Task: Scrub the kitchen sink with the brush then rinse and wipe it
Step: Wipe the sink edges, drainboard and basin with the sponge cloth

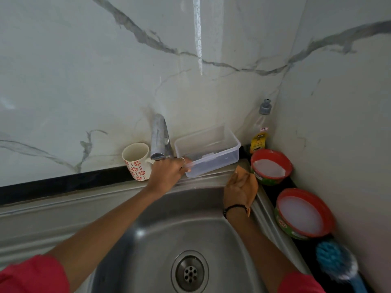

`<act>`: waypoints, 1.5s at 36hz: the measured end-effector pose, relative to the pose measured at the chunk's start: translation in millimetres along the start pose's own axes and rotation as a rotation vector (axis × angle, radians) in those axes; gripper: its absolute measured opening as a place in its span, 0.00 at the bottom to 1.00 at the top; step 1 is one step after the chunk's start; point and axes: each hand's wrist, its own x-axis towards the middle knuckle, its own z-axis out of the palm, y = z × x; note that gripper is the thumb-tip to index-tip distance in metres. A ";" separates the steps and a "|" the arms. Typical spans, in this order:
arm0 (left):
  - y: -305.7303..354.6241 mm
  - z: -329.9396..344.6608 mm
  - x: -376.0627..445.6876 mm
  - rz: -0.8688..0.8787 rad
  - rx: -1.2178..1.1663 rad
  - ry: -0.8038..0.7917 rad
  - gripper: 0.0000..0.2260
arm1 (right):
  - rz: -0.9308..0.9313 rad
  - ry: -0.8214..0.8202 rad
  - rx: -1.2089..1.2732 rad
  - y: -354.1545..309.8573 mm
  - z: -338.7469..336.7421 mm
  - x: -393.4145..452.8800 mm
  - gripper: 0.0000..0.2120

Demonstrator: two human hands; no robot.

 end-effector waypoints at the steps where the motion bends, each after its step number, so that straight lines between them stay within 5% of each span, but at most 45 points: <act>1: 0.3 2.7 -1.8 0.003 0.022 0.004 0.08 | -0.056 -0.038 -0.086 -2.3 7.8 -2.2 0.22; 4: 1.9 6.0 -3.2 0.018 0.110 0.013 0.06 | 0.090 -0.042 0.173 2.5 0.4 -12.9 0.22; 6: 3.4 9.8 -3.8 0.031 0.124 0.017 0.05 | 0.040 -0.196 0.064 3.4 7.5 -16.2 0.29; 10: 5.5 16.3 -3.0 0.034 0.072 -0.005 0.04 | -0.014 -0.085 -0.132 7.2 20.7 -27.3 0.37; 13: 17.2 12.5 -3.6 0.104 0.128 0.014 0.07 | -0.077 -0.170 -0.284 11.1 30.9 -33.8 0.36; 17: 21.0 18.8 -1.8 0.117 0.171 0.015 0.11 | -0.101 -0.269 -0.135 13.4 33.4 -38.6 0.28; 22: 21.6 27.6 -0.1 0.060 0.134 -0.135 0.03 | -0.050 -0.350 -0.128 18.2 13.5 -55.6 0.28; 27: 28.5 28.4 3.3 0.073 0.109 -0.170 0.06 | 0.083 -0.316 -0.054 21.3 -2.4 -77.3 0.28; 35: 35.5 36.3 6.7 0.022 0.071 -0.161 0.13 | -0.024 -0.282 -0.036 41.6 -1.9 -95.0 0.29; 44: 51.6 24.2 -28.7 0.050 -0.057 -0.178 0.32 | -0.013 -0.433 -0.064 51.6 -12.8 -118.3 0.29; 54: 90.6 7.2 -119.2 0.233 -0.231 -0.605 0.35 | 0.099 -0.406 -0.007 59.8 -33.7 -151.3 0.31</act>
